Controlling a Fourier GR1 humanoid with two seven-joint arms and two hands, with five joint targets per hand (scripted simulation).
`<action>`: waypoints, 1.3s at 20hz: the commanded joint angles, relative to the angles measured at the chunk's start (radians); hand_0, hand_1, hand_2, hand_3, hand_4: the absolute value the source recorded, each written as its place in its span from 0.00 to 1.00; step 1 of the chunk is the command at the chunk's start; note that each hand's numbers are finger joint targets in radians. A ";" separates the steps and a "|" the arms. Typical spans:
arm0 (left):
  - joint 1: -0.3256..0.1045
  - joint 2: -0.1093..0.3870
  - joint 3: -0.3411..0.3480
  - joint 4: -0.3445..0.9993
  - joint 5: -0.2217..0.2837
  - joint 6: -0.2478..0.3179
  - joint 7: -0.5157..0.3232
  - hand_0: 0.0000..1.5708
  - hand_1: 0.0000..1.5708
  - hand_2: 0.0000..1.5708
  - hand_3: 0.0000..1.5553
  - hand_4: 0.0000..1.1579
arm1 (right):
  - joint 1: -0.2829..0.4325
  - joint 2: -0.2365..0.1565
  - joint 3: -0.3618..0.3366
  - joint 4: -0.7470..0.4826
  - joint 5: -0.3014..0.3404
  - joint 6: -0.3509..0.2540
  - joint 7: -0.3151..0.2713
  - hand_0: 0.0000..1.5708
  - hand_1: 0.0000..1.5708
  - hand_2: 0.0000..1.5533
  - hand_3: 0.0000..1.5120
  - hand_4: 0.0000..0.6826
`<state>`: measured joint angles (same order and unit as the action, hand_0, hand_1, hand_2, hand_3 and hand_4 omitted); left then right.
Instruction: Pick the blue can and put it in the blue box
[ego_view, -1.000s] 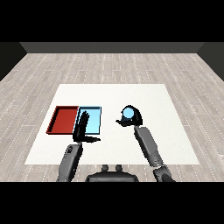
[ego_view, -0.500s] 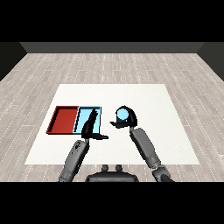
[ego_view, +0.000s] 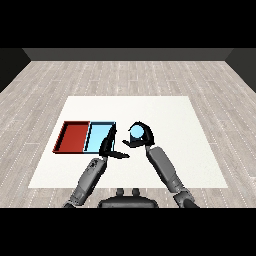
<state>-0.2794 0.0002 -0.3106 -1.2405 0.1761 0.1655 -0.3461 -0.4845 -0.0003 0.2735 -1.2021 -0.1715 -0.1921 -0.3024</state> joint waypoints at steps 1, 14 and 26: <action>0.022 0.000 -0.069 -0.010 0.018 0.040 0.017 0.00 0.00 0.00 0.00 0.00 | -0.009 -0.011 -0.049 -0.004 0.015 0.063 -0.005 0.89 0.89 0.93 0.93 0.98; -0.146 0.000 -0.174 0.233 0.169 0.130 -0.077 0.00 0.00 0.00 0.00 0.00 | 0.019 0.000 0.061 -0.065 -0.017 0.014 -0.005 0.89 0.89 0.93 0.93 0.97; -0.160 0.000 -0.160 0.159 0.118 0.130 -0.003 0.00 0.00 0.00 0.00 0.00 | -0.037 0.000 0.226 -0.087 -0.063 -0.111 0.039 0.90 0.90 0.93 0.93 0.90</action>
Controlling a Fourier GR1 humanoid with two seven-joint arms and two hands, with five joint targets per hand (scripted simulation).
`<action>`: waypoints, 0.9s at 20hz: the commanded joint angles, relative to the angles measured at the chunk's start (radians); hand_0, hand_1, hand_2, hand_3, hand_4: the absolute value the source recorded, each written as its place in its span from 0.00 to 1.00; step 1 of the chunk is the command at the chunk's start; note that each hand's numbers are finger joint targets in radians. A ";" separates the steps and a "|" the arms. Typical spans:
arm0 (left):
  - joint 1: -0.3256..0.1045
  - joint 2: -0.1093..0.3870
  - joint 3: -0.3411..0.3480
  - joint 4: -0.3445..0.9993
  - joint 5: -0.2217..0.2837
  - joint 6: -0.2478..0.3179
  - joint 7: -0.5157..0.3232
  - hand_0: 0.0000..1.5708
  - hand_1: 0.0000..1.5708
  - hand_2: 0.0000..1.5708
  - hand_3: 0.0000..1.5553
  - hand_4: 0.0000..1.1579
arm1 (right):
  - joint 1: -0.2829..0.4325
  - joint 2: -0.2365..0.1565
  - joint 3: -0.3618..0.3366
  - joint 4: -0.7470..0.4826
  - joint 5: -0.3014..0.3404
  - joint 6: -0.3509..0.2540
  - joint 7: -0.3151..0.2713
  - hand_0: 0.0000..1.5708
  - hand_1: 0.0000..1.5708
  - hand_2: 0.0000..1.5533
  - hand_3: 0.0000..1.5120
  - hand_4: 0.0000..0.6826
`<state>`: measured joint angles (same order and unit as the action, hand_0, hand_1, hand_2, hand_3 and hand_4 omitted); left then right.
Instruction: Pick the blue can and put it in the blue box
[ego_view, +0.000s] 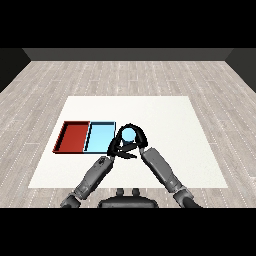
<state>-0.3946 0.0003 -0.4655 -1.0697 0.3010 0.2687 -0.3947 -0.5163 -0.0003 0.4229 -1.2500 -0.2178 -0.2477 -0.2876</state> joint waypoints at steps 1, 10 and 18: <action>0.018 0.000 0.018 -0.089 -0.026 -0.016 0.076 0.00 0.00 0.00 0.00 0.00 | -0.038 0.000 -0.037 0.031 0.001 0.028 0.016 0.90 0.90 0.93 0.92 0.92; -0.134 0.000 -0.087 0.092 -0.106 0.222 0.056 0.26 0.26 0.36 0.19 0.49 | -0.055 0.000 0.141 0.029 -0.034 -0.096 -0.012 0.90 0.90 0.93 0.92 0.88; -0.102 0.003 -0.034 0.015 -0.140 0.156 0.068 0.00 0.00 0.00 0.00 0.37 | -0.081 -0.001 0.209 0.068 -0.087 -0.133 -0.071 0.93 0.93 0.94 0.92 0.86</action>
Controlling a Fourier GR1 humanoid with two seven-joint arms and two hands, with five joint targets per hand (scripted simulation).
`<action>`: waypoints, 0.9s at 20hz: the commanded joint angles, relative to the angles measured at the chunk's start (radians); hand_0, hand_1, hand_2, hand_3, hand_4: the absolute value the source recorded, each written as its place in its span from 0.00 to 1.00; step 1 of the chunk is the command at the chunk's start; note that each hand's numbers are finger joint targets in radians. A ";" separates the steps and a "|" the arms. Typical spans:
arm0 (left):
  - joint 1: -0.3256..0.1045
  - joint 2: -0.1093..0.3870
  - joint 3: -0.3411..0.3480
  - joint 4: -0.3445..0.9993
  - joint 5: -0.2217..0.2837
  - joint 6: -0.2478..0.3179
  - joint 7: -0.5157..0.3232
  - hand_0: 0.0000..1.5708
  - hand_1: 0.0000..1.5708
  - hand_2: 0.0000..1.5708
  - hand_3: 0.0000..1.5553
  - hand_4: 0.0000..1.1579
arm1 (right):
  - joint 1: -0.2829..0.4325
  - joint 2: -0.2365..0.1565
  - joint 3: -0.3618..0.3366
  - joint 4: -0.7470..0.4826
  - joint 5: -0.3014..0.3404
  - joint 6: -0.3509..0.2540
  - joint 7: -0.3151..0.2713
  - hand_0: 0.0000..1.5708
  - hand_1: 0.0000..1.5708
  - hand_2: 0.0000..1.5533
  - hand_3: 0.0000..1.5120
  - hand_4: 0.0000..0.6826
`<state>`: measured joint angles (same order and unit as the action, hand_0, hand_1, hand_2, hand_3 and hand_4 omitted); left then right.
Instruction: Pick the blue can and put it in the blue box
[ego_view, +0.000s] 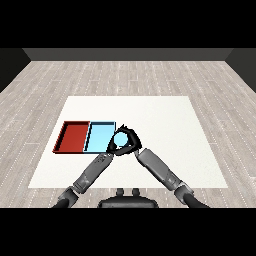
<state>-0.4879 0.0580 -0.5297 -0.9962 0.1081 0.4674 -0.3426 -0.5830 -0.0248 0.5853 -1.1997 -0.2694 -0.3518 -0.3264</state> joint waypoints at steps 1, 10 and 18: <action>-0.019 -0.055 0.049 -0.009 0.071 0.025 -0.055 0.00 0.00 0.04 0.00 0.61 | -0.030 0.024 -0.013 -0.023 -0.030 0.011 0.035 0.93 0.93 0.94 0.92 0.87; 0.010 -0.056 -0.060 0.021 0.148 0.100 -0.096 0.37 0.37 0.45 0.32 0.57 | -0.019 0.023 0.050 -0.017 -0.082 -0.032 -0.002 0.92 0.92 0.94 0.92 0.87; 0.028 -0.056 0.025 0.029 0.231 -0.034 -0.135 0.91 0.91 0.86 0.64 0.59 | 0.018 0.024 0.029 0.005 -0.176 0.019 -0.061 0.81 0.81 0.88 0.88 0.61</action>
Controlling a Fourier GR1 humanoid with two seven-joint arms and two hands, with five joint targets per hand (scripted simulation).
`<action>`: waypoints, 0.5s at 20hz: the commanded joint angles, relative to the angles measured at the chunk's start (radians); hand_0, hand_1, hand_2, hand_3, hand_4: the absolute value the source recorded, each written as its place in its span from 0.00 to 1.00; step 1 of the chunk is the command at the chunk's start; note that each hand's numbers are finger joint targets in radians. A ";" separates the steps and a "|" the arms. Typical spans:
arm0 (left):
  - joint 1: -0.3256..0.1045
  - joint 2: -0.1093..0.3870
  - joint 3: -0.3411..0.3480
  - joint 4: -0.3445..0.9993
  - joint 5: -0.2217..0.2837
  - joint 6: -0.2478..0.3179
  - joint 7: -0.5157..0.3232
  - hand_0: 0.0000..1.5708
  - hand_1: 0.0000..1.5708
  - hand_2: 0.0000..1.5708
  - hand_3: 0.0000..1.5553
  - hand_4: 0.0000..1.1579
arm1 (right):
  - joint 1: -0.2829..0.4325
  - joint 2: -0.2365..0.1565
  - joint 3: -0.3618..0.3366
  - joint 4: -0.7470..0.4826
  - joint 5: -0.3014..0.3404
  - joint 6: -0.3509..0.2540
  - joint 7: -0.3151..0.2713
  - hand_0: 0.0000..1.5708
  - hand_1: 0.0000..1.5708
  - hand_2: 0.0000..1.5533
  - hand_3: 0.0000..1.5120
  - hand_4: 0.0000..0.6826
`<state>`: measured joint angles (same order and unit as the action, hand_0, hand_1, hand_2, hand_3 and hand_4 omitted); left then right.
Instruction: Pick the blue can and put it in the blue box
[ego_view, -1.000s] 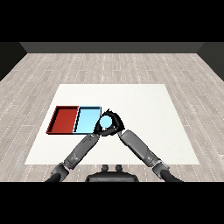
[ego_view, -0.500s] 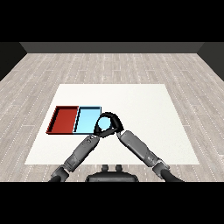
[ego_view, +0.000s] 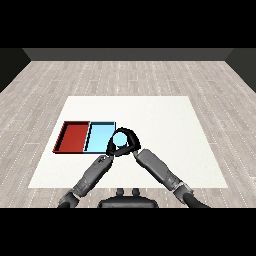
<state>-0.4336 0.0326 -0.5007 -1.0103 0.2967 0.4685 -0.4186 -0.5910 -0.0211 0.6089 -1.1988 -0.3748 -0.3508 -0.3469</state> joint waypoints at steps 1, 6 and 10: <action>0.020 -0.022 -0.008 -0.057 -0.007 -0.006 0.081 1.00 1.00 0.98 0.95 0.57 | -0.027 0.020 -0.041 -0.006 -0.098 0.024 0.021 0.79 0.79 0.83 0.81 0.40; -0.039 -0.032 0.008 0.053 0.045 -0.017 0.000 1.00 1.00 0.97 0.93 0.95 | 0.043 0.020 -0.059 -0.043 0.007 0.042 0.056 0.00 0.00 0.00 0.00 0.00; -0.002 -0.032 -0.035 0.044 0.039 0.013 -0.049 1.00 1.00 0.97 0.93 0.97 | -0.009 0.021 -0.113 0.008 -0.007 0.092 0.068 0.00 0.00 0.00 0.00 0.00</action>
<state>-0.4464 0.0091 -0.5066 -0.9764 0.3347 0.4536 -0.4303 -0.5676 -0.0067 0.5496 -1.2286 -0.3768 -0.3119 -0.2939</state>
